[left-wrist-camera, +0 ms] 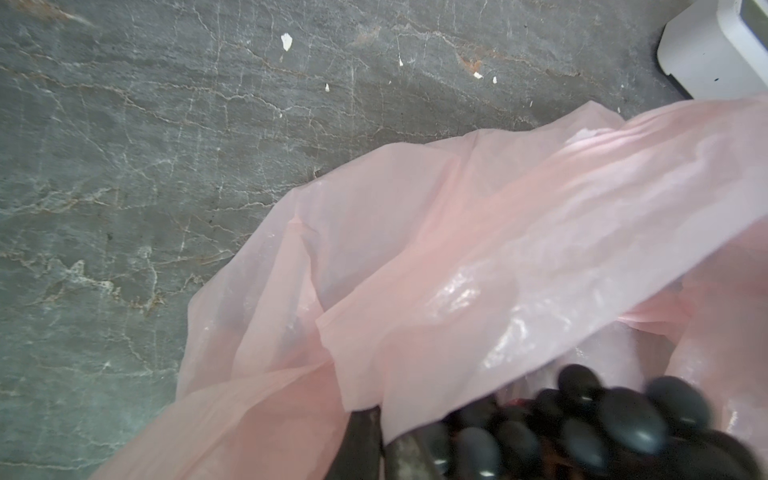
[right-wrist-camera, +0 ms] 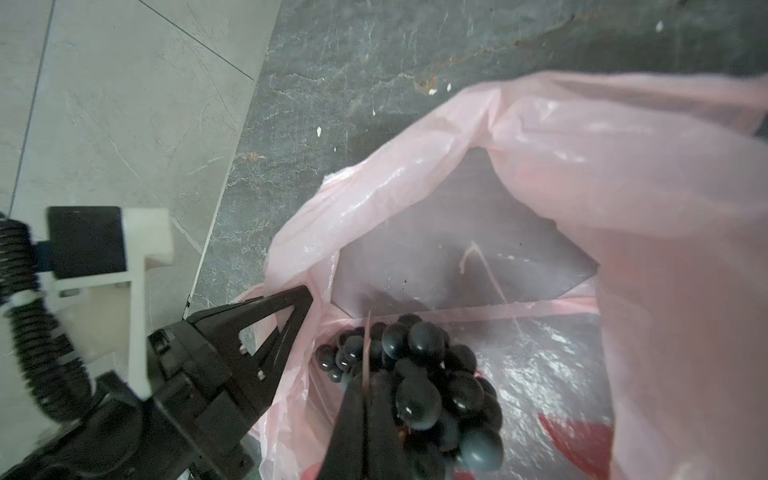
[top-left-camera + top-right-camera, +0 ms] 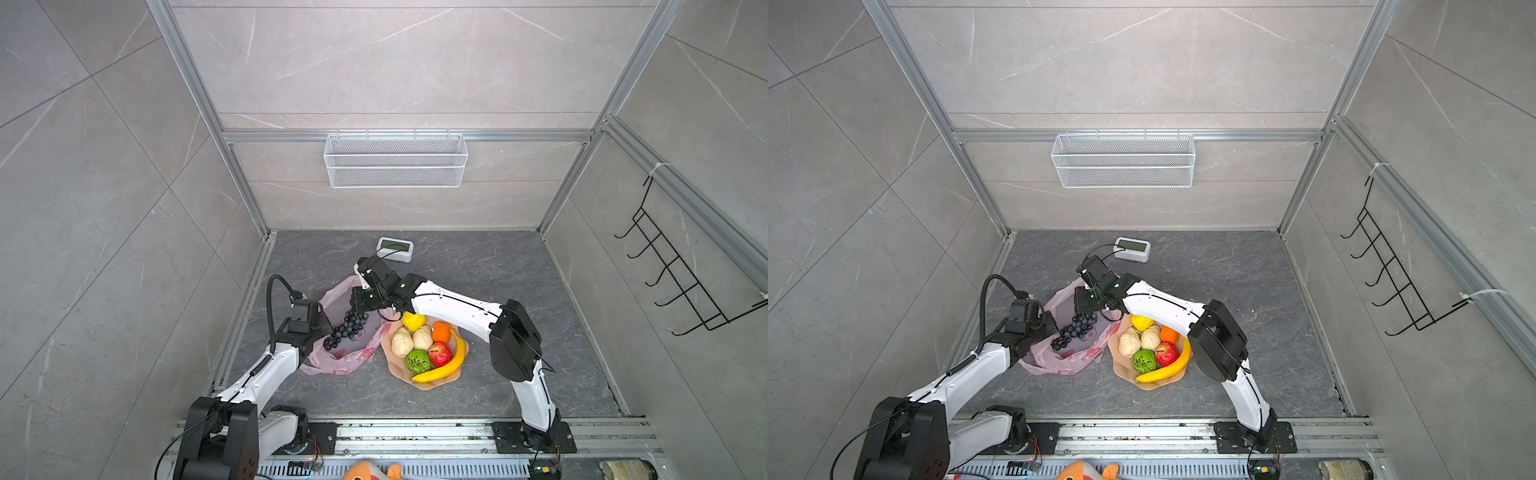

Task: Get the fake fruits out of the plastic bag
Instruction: 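Lift the grapes out of the bag and carry them over the bowl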

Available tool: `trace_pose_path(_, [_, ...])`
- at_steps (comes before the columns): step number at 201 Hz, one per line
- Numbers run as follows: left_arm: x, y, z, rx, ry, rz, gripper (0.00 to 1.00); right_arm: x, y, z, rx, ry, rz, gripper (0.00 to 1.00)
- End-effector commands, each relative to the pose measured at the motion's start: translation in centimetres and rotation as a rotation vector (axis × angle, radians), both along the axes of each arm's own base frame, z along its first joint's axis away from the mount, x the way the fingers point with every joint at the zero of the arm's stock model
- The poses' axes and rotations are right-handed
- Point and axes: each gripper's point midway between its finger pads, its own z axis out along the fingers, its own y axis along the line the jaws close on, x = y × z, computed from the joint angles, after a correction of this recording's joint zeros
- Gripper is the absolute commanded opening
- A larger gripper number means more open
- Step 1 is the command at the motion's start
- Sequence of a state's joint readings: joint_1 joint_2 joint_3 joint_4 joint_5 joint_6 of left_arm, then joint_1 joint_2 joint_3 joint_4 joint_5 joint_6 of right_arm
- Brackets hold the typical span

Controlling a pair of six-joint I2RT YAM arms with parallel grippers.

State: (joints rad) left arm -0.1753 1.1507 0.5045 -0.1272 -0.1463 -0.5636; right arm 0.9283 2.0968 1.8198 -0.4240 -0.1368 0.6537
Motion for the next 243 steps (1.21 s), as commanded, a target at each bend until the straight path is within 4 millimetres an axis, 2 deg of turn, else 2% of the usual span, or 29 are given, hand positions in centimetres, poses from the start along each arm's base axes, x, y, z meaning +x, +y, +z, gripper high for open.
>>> trace_pose_path(1, [1.0,-0.3,1.3,0.002,-0.04,-0.016,0.0,-0.5,-0.5,5.4,0.018,-0.111,0.022,0.0])
trace_pose_path(57, [1.0,-0.3,1.1,0.004,-0.033,-0.014,0.0,-0.8,-2.4,9.6,-0.004,-0.203,0.016,0.0])
trace_pose_path(84, [1.0,-0.3,1.0,0.005,-0.032,-0.014,0.0,-1.5,-3.1,11.6,0.005,-0.245,0.036,0.0])
trace_pose_path(177, [1.1,-0.3,0.9,0.008,-0.029,-0.013,0.0,-4.0,-7.7,19.1,0.018,-0.39,0.028,0.0])
trace_pose_path(217, [1.1,-0.2,0.8,0.009,-0.025,-0.012,0.0,-5.5,-9.6,20.7,0.009,-0.416,0.022,0.0])
trace_pose_path(243, [1.0,-0.1,0.9,0.009,-0.035,-0.005,0.0,-7.1,-10.5,21.4,0.008,-0.422,0.045,0.0])
